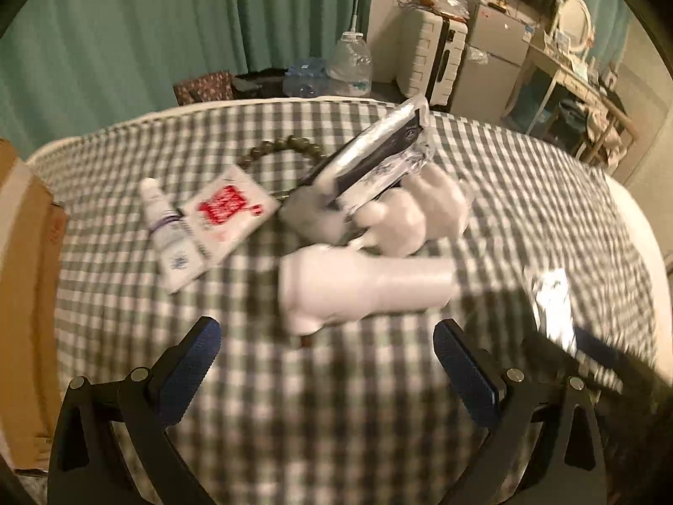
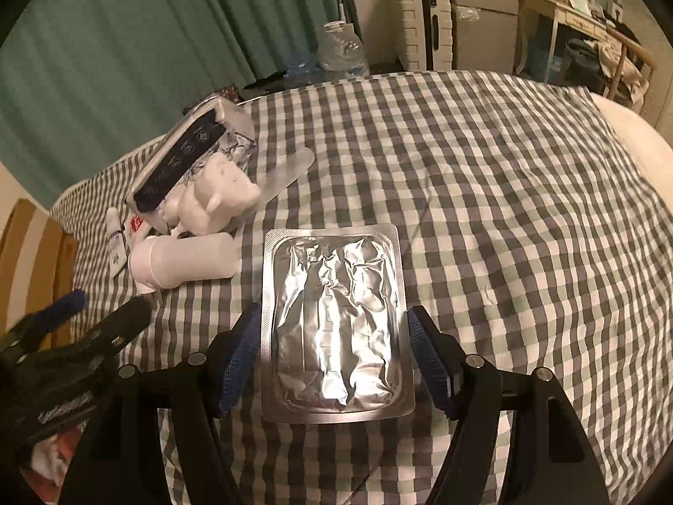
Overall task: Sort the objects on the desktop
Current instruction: 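Grasp the white handheld device with the left tool while the right holds the foil pack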
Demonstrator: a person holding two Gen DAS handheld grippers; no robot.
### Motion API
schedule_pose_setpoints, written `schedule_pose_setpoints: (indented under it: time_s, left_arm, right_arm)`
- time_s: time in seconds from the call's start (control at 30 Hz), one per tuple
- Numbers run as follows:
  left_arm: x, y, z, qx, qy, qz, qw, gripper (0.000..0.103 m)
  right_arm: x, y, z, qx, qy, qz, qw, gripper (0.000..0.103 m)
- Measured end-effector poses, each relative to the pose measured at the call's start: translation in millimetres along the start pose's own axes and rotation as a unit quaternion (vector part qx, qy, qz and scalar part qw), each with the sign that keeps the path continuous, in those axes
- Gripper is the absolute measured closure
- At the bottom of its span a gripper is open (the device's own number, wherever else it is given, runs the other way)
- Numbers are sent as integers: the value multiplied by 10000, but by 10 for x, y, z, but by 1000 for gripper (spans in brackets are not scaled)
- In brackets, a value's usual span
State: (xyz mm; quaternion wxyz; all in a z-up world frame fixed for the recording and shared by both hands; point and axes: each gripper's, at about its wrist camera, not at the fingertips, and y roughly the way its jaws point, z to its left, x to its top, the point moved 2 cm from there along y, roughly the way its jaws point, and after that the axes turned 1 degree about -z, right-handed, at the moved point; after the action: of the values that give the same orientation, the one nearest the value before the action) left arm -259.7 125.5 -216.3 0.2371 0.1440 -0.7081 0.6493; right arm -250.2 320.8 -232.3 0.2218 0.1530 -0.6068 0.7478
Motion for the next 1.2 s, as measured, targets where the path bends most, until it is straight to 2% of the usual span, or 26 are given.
schedule_pose_setpoints:
  time_s: [0.17,0.4,0.47,0.57,0.63,0.73,0.9,1.0,1.2]
  left_arm:
    - [76,211,-106,-22,-182,115,9998,0]
    - [162,435,-302,237,44,196,9995,0]
    - [182,532,-336,341,10,355,9988,0]
    - [181,673,-292,243,-136,585,9979,0]
    - [167,650,-245,158,-197,474,9986,1]
    - [128,512,-208,247,-25,299,9992,1]
    - [56,67,-139,164,125,75,9998,1]
    - [29,-280,-79,167,256,-154,9994,1]
    - [7,-1087,9,310,611,-586,9959,1]
  right_arm:
    - [-20,27,-17,96,65,19,9999,34]
    - [-4,-13,-76,129,151,-25,9998,34]
    - [-5,-14,-89,139,174,-15,9998,34]
    - [-17,-20,-105,125,200,-9,9997,34]
    - [-24,-26,-113,103,203,-14,9997,34]
    - [33,-3,-124,90,200,-36,9998,34]
    - [53,-99,-77,98,117,-122,9998,34]
    - [31,-310,-24,47,7,-276,9996,34]
    - [-65,-976,186,272,-110,-642,9975,34]
